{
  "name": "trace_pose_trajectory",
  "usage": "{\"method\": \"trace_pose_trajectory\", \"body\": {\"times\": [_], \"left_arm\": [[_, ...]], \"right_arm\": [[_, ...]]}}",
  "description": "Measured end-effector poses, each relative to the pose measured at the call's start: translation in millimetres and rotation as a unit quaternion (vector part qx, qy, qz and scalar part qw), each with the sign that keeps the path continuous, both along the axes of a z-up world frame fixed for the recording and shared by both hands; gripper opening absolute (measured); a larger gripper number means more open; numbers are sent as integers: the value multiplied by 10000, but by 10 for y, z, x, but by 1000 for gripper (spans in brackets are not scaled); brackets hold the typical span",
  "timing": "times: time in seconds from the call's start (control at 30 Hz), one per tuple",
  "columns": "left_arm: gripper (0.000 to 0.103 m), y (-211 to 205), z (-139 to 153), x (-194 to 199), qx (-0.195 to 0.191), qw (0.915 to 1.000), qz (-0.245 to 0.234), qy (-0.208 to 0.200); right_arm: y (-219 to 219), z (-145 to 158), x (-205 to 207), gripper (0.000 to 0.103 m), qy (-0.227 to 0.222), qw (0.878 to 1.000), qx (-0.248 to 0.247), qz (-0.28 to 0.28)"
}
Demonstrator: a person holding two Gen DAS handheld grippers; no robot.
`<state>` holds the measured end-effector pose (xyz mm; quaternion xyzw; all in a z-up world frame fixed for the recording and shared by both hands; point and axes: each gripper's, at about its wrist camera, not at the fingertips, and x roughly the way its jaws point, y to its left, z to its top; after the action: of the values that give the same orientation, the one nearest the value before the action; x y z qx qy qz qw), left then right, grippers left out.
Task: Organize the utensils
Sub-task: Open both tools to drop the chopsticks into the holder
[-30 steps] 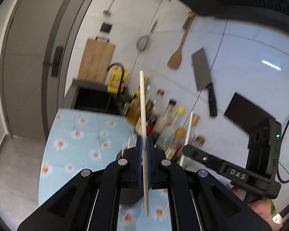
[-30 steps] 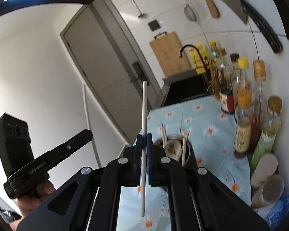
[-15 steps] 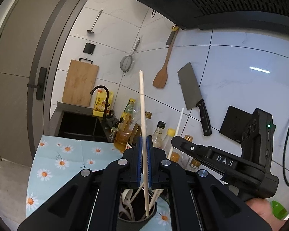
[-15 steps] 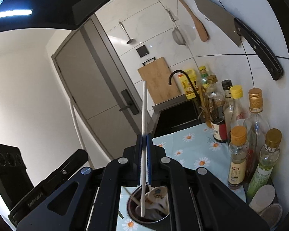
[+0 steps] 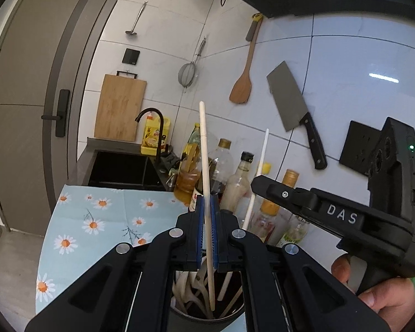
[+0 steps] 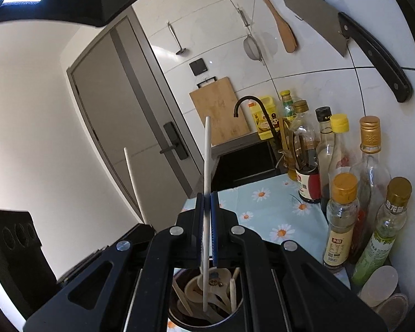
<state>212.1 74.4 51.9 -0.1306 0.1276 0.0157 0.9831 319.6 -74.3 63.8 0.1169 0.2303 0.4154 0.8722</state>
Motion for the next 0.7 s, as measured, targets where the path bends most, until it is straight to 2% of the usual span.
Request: {"method": "trace_pose_trajectory", "body": {"times": [0.07, 0.23, 0.47, 0.53, 0.6, 0.63, 0.7], "left_arm": [[5, 28, -39, 14, -71, 9998, 46, 171], [5, 51, -74, -15, -78, 9994, 98, 325], [6, 88, -37, -155, -122, 9992, 147, 365], [29, 82, -9, -203, -113, 9992, 172, 349], [32, 80, 21, -268, -144, 9992, 193, 319], [32, 72, 37, -298, -136, 9992, 192, 310], [32, 45, 61, -363, -89, 9992, 202, 319]], "right_arm": [[16, -51, -1, 6, 78, 9999, -81, -44], [-7, -116, -27, 17, 220, 9997, -88, -55], [-128, -31, -91, 20, 244, 9997, 56, -11], [-156, -1, -137, 27, 243, 9997, 61, 32], [-194, 30, -189, 33, 232, 9997, 49, 48], [-212, 42, -214, 43, 220, 9998, 5, 11], [-280, 65, -281, 46, 165, 9998, -39, -91]]}}
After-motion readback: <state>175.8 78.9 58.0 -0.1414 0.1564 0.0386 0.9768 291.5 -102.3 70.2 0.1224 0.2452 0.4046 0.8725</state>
